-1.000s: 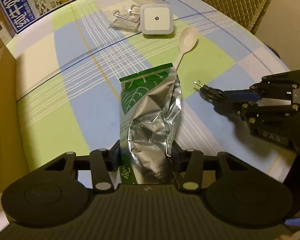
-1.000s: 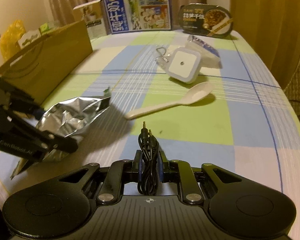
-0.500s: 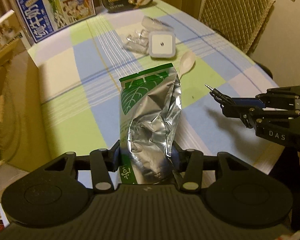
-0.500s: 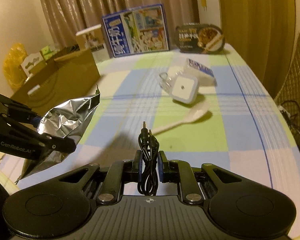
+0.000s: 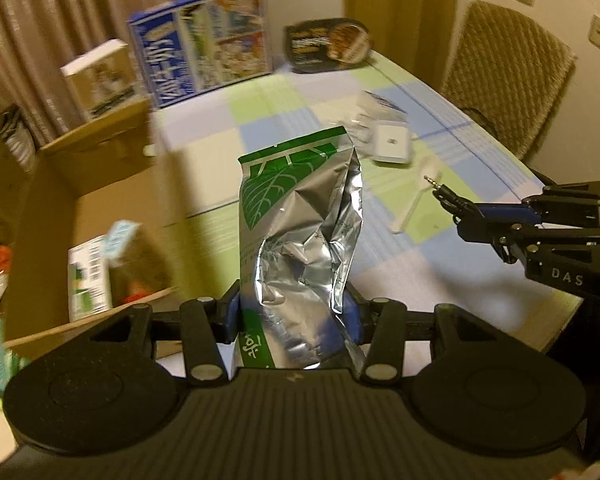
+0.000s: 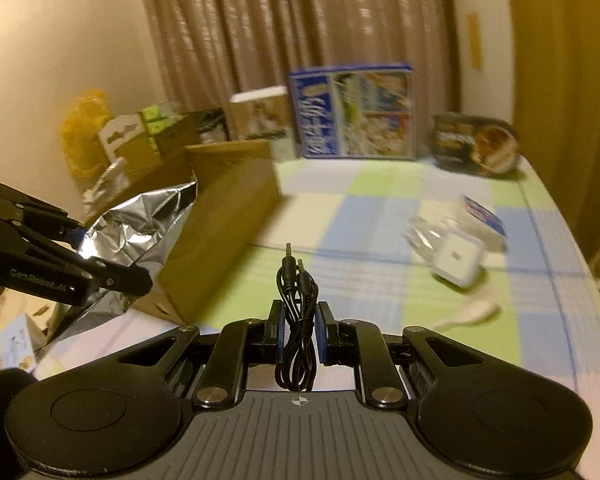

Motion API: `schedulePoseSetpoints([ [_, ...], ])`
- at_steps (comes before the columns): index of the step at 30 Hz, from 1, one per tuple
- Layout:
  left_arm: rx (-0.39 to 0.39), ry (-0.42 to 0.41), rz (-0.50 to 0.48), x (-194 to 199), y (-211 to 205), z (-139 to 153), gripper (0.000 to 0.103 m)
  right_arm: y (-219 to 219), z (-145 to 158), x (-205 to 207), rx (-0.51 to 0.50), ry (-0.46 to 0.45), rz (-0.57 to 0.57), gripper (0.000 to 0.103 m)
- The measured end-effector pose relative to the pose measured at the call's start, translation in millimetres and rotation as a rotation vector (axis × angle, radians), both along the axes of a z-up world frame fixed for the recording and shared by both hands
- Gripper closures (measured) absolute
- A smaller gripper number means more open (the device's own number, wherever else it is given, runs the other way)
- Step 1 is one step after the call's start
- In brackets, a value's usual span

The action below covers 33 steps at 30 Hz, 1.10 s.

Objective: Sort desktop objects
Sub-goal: 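Carry the foil bag and black cable over the cardboard box with both tools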

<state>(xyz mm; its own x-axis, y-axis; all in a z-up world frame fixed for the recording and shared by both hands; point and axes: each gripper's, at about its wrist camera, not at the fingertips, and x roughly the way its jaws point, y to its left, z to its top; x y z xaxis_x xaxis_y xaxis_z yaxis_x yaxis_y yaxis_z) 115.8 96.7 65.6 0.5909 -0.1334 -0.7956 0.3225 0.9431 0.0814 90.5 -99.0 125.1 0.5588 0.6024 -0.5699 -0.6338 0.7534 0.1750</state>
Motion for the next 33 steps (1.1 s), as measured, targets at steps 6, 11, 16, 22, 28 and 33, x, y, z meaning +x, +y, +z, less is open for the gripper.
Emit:
schedulePoseSetpoints([
  [6,0.002,-0.019,0.082,-10,51,16,0.060,57,20,-1,0.022,-0.030,0.089,0.091],
  [11,0.013,-0.025,0.142,-15,90,23,0.060,94,28,3,0.030,-0.040,0.136,0.091],
  [16,0.025,-0.033,0.186,-16,123,26,0.060,126,32,10,0.024,-0.046,0.169,0.091],
  [22,0.028,-0.036,0.206,-9,146,29,0.060,155,31,17,0.001,-0.053,0.205,0.091],
  [28,0.015,-0.039,0.230,8,170,33,0.060,181,24,28,-0.016,-0.022,0.229,0.091],
  [33,0.001,-0.039,0.239,23,183,34,0.060,204,8,41,-0.027,0.027,0.232,0.091],
])
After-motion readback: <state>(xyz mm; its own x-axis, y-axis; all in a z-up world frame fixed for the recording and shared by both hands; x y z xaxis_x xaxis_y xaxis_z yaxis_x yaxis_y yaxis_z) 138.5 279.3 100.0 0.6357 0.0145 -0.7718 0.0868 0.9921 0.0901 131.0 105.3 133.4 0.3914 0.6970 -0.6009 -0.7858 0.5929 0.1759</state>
